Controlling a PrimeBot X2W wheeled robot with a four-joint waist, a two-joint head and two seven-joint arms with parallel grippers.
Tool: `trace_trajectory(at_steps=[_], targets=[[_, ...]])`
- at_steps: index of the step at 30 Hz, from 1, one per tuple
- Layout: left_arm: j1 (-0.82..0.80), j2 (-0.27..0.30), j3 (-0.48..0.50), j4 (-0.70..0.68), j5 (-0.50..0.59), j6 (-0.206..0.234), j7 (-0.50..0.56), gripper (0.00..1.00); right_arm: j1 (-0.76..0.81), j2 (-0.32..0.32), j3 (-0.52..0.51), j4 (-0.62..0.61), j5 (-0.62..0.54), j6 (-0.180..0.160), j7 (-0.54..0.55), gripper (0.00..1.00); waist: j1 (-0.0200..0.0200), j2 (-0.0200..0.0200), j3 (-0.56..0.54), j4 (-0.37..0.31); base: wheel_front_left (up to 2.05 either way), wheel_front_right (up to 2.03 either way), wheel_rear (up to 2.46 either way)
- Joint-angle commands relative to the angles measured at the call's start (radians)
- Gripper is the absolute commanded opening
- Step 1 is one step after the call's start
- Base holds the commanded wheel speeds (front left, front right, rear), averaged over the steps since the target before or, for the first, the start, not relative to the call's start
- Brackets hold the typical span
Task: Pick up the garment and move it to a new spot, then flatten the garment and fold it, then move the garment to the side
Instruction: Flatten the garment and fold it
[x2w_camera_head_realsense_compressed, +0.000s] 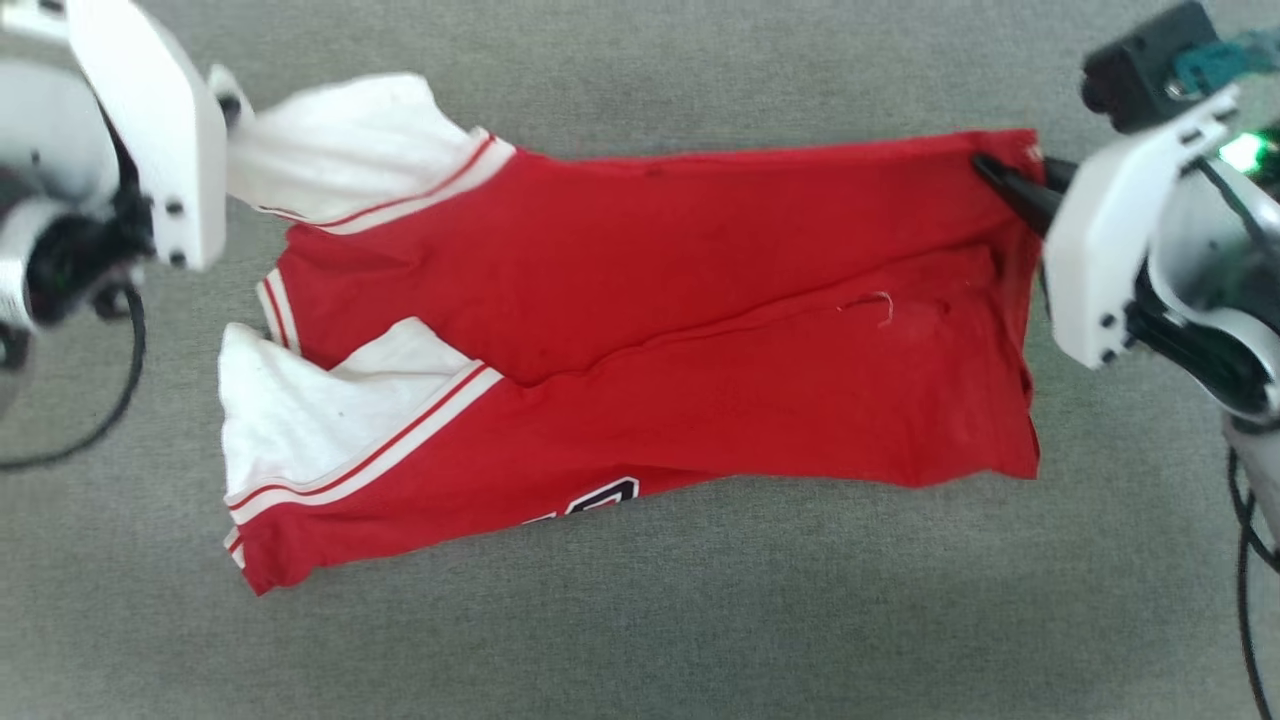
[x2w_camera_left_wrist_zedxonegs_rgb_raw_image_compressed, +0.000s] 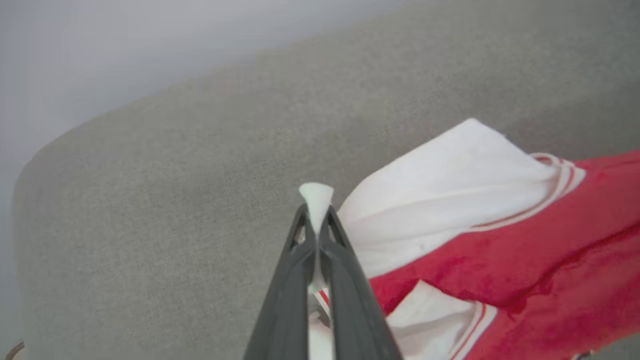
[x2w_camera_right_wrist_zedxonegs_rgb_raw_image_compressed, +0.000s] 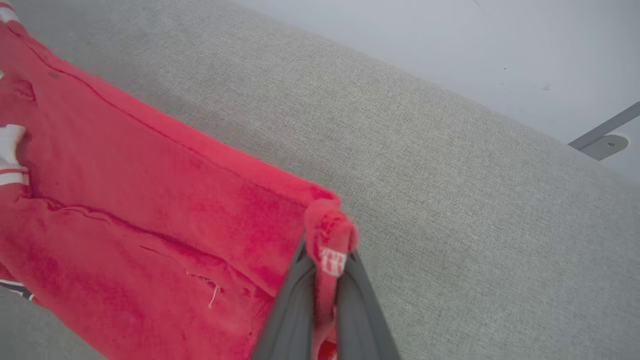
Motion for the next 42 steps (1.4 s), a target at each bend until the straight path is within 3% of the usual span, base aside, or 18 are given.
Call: trace_trajectory(at_steps=[1, 12, 18, 21, 22, 23, 24, 25, 28, 35, 42], targets=[[0.041, 0.020, 0.003, -0.056, -0.013, 0.033, 0.013, 0.00, 0.041, -0.017, -0.018, -0.039, 0.011, -0.003, 0.014, 0.00, 0.0000, 0.0000, -0.009, 0.009, 0.00, 0.00, 0.00], [0.334, 0.179, -0.008, -0.437, -0.079, 0.300, 0.050, 0.00, 0.272, -0.092, -0.088, -0.230, 0.051, -0.002, 0.081, 0.00, 0.0000, 0.0000, -0.002, 0.020, 0.00, 0.00, 0.00], [0.441, 0.169, -0.024, -0.445, -0.125, 0.332, 0.017, 0.00, 0.329, -0.087, -0.071, -0.214, 0.053, -0.002, 0.066, 0.00, 0.0000, 0.0000, 0.010, 0.023, 0.00, 0.00, 0.00], [0.477, 0.137, -0.030, -0.388, -0.139, 0.309, -0.015, 0.00, 0.341, -0.077, -0.042, -0.180, 0.058, -0.002, 0.057, 0.00, 0.0000, 0.0000, 0.015, 0.023, 0.00, 0.00, 0.00], [0.496, 0.113, -0.037, -0.336, -0.154, 0.292, -0.030, 0.00, 0.334, -0.067, -0.021, -0.156, 0.060, -0.002, 0.045, 0.08, 0.0000, 0.0000, 0.016, 0.022, 0.00, 0.00, 0.00], [0.501, 0.101, -0.036, -0.310, -0.163, 0.279, -0.038, 0.00, 0.331, -0.060, -0.014, -0.141, 0.064, -0.002, 0.039, 0.39, 0.0000, 0.0000, 0.015, 0.022, 0.00, 0.00, 0.00], [0.502, 0.098, -0.037, -0.288, -0.158, 0.270, -0.051, 0.17, 0.327, -0.053, -0.010, -0.133, 0.066, -0.002, 0.033, 0.46, 0.0000, 0.0000, 0.014, 0.021, 0.00, 0.00, 0.00], [0.503, 0.091, -0.032, -0.268, -0.155, 0.262, -0.070, 0.45, 0.324, -0.045, -0.010, -0.127, 0.073, -0.002, 0.025, 1.00, 0.0000, 0.0000, 0.012, 0.021, 0.00, 0.00, 0.00], [0.516, 0.079, -0.014, -0.240, -0.159, 0.241, -0.121, 1.00, 0.336, -0.023, -0.029, -0.117, 0.102, -0.002, 0.026, 1.00, 0.0000, 0.0000, 0.001, 0.019, 0.00, 0.00, 0.00], [0.562, 0.082, 0.044, -0.275, -0.146, 0.221, -0.287, 1.00, 0.393, 0.011, -0.148, -0.146, 0.152, -0.002, 0.078, 1.00, 0.0000, 0.0000, -0.036, 0.027, 0.00, 0.00, 0.00], [0.653, 0.080, 0.103, -0.324, -0.100, 0.200, -0.526, 1.00, 0.441, 0.025, -0.282, -0.134, 0.140, -0.002, 0.136, 1.00, 0.0000, 0.0000, -0.053, 0.054, 0.00, 0.00, 0.00]])
